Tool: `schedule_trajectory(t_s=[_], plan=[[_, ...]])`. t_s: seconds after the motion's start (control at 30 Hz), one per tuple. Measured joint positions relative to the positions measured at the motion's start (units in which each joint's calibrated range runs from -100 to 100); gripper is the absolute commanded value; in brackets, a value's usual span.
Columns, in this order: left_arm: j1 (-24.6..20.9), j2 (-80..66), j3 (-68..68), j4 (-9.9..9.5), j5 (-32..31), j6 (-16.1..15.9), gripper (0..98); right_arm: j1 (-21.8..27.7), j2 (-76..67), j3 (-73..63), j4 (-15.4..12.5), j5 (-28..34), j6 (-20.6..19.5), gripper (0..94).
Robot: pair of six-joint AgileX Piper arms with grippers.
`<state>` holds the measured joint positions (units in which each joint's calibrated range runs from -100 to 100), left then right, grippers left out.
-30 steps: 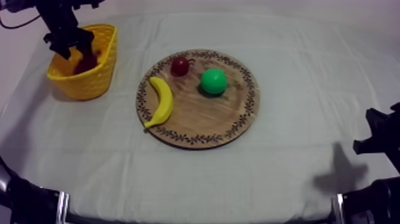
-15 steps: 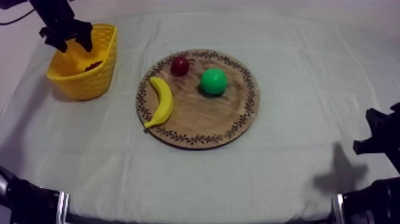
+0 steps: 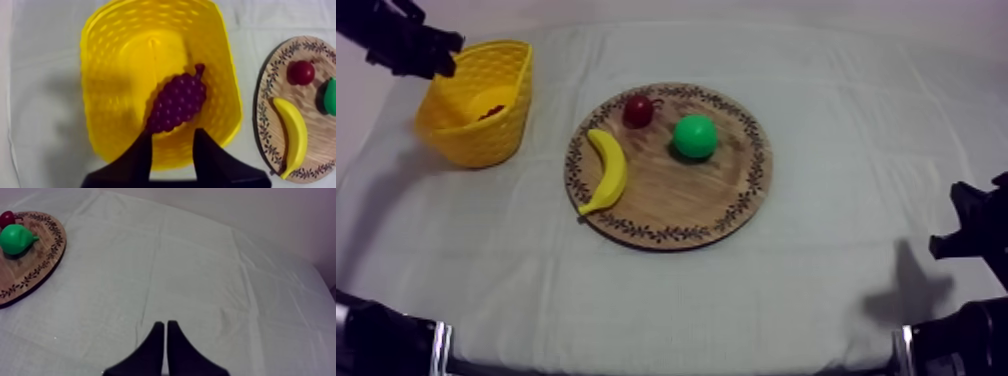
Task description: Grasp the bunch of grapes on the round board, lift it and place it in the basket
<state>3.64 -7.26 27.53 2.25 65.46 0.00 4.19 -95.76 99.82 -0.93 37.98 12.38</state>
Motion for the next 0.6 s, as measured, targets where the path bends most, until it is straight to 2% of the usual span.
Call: schedule_trajectory(t_s=[0.37, 0.6], plan=[[-1.0, -25.6, 25.1, 0.19, -16.5, -1.3, 7.8, 0.0, 0.0, 0.0, 0.0, 0.0, 0.0, 0.3], [-0.6, -41.2, 40.0, 0.19, -23.2, -1.6, 0.8, 0.0, 0.0, 0.0, 0.0, 0.0, 0.0, 0.3]])
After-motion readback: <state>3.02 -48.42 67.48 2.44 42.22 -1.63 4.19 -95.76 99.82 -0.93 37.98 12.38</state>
